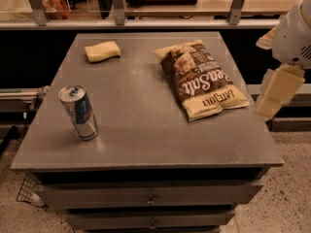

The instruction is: Move brown chip bag near redbull can

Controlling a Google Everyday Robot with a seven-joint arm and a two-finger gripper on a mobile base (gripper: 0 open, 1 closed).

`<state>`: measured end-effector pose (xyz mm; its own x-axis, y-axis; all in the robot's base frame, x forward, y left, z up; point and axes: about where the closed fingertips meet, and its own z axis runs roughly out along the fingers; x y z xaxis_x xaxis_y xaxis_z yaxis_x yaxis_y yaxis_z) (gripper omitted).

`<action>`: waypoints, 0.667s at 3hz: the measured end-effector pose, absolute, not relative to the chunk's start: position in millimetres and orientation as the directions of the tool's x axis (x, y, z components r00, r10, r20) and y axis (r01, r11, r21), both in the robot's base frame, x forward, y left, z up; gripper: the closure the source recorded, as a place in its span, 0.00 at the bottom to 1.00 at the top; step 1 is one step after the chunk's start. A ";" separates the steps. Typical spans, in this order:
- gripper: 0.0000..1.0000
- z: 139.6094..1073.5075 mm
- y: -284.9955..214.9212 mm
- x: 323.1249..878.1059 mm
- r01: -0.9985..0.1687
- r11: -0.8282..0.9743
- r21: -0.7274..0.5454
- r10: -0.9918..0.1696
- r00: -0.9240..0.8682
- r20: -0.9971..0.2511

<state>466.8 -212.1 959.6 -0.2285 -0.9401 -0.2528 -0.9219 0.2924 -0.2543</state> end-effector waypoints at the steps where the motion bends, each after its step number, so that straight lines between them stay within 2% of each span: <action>1: 0.00 926.0 -205.5 539.9 -0.893 0.385 -0.234 -0.879 -0.277 -0.387; 2: 0.00 907.5 -199.5 588.1 -0.868 0.446 -0.218 -0.825 -0.304 -0.476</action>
Offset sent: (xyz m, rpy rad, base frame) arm 0.1794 0.0170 -0.0721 0.3487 -0.0884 -0.1643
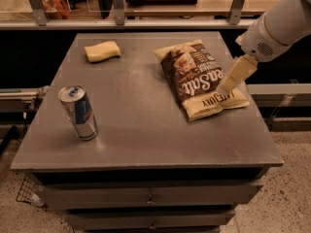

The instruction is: Move brown chip bag near redbull can

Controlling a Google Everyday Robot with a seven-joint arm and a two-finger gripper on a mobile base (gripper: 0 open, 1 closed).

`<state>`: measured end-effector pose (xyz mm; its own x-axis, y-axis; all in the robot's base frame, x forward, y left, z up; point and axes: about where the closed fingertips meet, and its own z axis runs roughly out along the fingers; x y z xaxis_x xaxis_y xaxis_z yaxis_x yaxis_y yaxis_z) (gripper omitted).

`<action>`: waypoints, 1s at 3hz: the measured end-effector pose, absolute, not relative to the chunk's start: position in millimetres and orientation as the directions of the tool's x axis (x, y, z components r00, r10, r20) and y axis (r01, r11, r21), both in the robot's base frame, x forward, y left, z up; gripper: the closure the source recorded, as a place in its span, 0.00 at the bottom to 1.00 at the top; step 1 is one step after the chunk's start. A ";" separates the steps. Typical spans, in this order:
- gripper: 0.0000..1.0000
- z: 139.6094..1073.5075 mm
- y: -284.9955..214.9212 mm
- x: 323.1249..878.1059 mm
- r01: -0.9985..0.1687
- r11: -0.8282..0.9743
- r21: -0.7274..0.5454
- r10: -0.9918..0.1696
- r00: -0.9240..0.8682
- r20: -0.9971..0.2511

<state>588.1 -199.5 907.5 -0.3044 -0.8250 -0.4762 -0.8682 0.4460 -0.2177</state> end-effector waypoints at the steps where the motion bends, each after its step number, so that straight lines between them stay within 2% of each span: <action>1: 0.00 883.7 -193.5 613.4 -0.842 0.518 -0.149 -0.750 -0.364 -0.552; 2: 0.23 850.1 -179.6 627.8 -0.806 0.591 -0.002 -0.641 -0.469 -0.607; 3: 0.54 857.3 -172.7 636.7 -0.789 0.612 0.055 -0.587 -0.500 -0.637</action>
Offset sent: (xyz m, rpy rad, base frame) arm 0.0514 0.0281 -0.0815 0.3502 0.1867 -0.2207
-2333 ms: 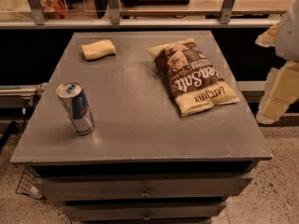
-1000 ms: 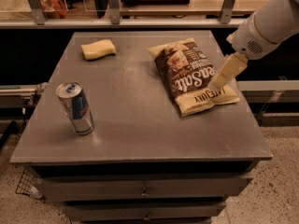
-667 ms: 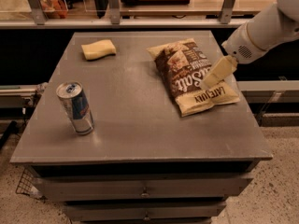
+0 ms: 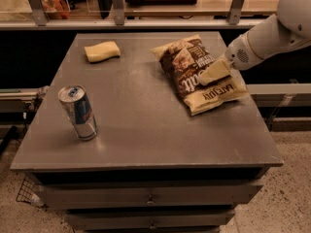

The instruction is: Move brown chip bag near redbull can

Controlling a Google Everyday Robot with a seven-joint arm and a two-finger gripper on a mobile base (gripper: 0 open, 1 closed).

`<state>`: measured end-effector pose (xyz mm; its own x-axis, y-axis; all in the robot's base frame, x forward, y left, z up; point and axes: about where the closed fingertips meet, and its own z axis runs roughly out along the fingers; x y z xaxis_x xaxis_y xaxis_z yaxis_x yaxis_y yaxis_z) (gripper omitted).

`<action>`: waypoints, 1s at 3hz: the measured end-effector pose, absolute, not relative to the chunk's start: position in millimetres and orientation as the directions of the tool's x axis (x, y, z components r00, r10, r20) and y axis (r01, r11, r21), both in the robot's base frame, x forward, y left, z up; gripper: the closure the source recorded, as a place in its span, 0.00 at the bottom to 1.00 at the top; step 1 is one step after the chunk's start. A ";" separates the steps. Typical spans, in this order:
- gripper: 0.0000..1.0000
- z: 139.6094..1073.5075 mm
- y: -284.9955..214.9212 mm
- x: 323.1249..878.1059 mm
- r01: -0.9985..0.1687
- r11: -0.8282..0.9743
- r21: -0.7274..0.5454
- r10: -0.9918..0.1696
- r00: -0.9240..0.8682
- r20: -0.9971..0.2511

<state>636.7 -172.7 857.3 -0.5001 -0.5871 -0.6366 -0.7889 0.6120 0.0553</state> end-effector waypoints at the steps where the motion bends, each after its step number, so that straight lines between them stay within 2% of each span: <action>1: 0.78 873.5 -167.3 636.2 -0.795 0.603 0.072 -0.569 -0.492 -0.659; 2: 0.99 892.6 -157.7 622.8 -0.818 0.568 0.091 -0.559 -0.464 -0.687; 3: 1.00 898.0 -140.9 598.2 -0.849 0.499 0.174 -0.529 -0.457 -0.715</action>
Offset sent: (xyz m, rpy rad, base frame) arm -0.0316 0.0224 0.0632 0.1323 -0.0302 0.0895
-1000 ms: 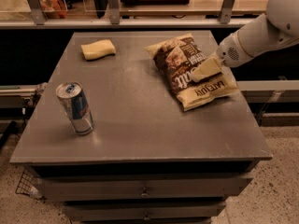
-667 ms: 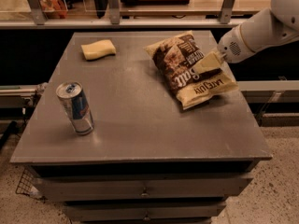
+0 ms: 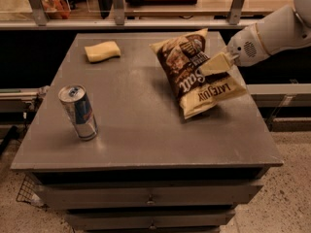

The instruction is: Move brown chip bag near redbull can

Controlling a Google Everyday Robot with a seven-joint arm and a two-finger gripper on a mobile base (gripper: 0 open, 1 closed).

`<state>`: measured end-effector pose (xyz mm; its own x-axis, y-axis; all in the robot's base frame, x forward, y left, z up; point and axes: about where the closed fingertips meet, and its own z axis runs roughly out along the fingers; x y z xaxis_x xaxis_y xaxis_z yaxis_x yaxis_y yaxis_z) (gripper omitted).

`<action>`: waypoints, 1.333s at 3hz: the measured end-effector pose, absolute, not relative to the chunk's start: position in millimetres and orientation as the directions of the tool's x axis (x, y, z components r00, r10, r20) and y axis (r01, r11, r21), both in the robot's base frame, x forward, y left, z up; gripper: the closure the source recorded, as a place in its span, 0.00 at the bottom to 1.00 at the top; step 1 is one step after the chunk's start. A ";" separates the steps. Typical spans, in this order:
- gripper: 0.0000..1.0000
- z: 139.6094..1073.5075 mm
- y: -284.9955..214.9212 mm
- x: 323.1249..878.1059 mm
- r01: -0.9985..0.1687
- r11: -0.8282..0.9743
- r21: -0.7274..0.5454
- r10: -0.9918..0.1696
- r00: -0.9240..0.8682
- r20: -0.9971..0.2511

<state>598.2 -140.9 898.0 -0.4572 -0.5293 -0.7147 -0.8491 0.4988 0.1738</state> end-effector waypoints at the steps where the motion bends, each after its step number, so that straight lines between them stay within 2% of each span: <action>1: 1.00 908.4 -108.7 568.6 -0.883 0.375 0.282 -0.495 -0.448 -0.745; 2: 1.00 920.9 -74.9 540.1 -0.901 0.245 0.359 -0.483 -0.434 -0.760; 4: 1.00 921.6 -22.8 503.1 -0.913 0.108 0.395 -0.507 -0.392 -0.768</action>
Offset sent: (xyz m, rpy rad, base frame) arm -0.0988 0.1062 0.0437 0.2995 0.2020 0.3852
